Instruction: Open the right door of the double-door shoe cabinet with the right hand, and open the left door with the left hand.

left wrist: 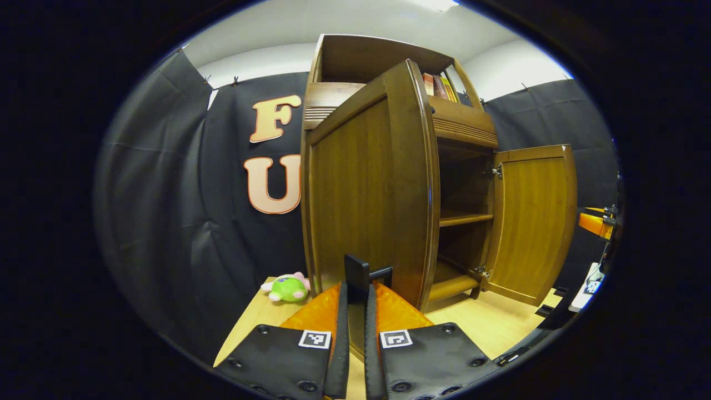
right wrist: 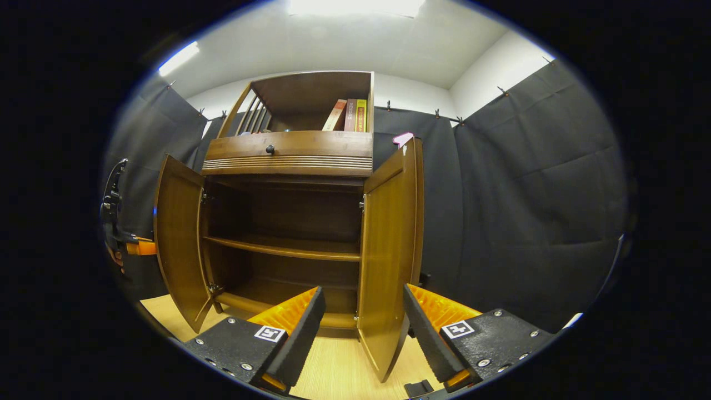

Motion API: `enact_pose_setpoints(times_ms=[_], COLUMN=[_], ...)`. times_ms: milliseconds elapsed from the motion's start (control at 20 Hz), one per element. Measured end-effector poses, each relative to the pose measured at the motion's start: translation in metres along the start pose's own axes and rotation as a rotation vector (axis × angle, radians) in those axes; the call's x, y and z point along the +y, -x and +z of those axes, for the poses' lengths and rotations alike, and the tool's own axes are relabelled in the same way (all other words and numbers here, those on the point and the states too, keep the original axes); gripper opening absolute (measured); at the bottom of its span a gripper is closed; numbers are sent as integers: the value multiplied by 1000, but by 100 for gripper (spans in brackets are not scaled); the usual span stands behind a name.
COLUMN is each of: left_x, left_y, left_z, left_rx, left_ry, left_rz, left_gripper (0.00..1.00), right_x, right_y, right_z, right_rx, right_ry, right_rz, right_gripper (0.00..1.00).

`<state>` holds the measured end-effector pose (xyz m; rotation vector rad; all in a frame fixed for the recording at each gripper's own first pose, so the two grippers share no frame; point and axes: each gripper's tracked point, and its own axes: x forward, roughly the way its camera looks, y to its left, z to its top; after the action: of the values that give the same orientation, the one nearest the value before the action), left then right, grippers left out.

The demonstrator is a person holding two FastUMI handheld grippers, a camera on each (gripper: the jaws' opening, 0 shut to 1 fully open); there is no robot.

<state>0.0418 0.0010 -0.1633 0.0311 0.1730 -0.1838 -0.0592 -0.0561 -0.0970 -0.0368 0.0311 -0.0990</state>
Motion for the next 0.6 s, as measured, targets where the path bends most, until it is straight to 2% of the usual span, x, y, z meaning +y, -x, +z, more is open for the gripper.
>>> enact_pose_setpoints(times_ms=[50, 100, 250, 300, 600], left_x=[8, 15, 32, 35, 50], left_y=[6, 5, 13, 14, 19], left_z=[-1, -2, 0, -1, -2], left_rx=[8, 0, 2, -1, -4], left_ry=[-6, -7, 6, 12, 21], left_rz=[17, 27, 50, 51, 57], left_gripper=[19, 13, 13, 13, 13], right_x=[2, 5, 12, 15, 22], right_y=[-1, -2, -6, -8, -11], right_z=[1, 1, 0, -1, 0], right_rx=[-3, -5, 2, 6, 6], right_ry=[-4, -9, -25, -27, -33], right_rz=[3, 6, 15, 18, 30], right_gripper=[87, 87, 87, 97, 97])
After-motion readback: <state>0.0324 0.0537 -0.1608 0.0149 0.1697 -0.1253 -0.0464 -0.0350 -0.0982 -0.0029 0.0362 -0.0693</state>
